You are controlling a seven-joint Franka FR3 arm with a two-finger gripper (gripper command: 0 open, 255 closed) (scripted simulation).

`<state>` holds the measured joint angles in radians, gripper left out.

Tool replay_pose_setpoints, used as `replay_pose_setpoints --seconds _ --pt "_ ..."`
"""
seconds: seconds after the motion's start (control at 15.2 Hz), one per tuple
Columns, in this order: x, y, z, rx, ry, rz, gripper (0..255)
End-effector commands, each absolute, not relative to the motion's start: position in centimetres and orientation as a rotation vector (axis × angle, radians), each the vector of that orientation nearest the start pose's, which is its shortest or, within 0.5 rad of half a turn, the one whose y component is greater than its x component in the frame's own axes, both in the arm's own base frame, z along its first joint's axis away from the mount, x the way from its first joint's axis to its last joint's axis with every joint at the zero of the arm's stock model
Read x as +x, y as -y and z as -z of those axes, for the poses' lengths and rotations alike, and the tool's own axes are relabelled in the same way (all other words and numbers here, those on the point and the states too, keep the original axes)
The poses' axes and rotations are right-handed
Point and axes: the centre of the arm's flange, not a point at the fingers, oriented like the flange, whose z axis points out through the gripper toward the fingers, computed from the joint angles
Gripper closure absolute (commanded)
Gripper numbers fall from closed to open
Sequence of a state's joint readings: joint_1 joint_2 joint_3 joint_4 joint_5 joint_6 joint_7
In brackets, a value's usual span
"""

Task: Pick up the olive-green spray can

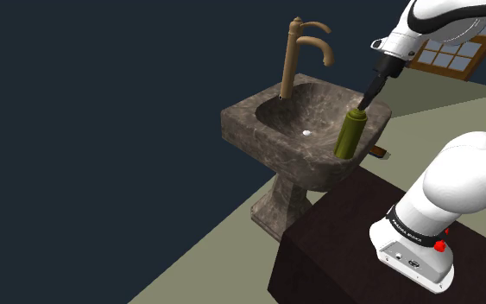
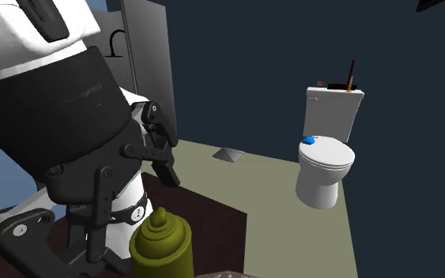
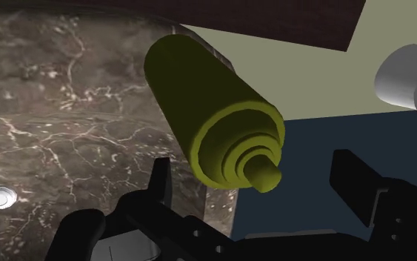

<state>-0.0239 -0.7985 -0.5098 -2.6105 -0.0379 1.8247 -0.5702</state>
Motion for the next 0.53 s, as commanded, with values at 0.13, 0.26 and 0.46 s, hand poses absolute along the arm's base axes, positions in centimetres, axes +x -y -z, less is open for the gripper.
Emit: replay_pose_setpoints --seconds 0.13,0.26,0.46 --pt "27.81 17.18 -44.42 -2.816 0.276 0.147 0" --pt "27.76 17.22 -44.42 -2.816 0.276 0.147 255" --pt "27.78 17.20 -44.41 -2.816 0.276 0.147 255"
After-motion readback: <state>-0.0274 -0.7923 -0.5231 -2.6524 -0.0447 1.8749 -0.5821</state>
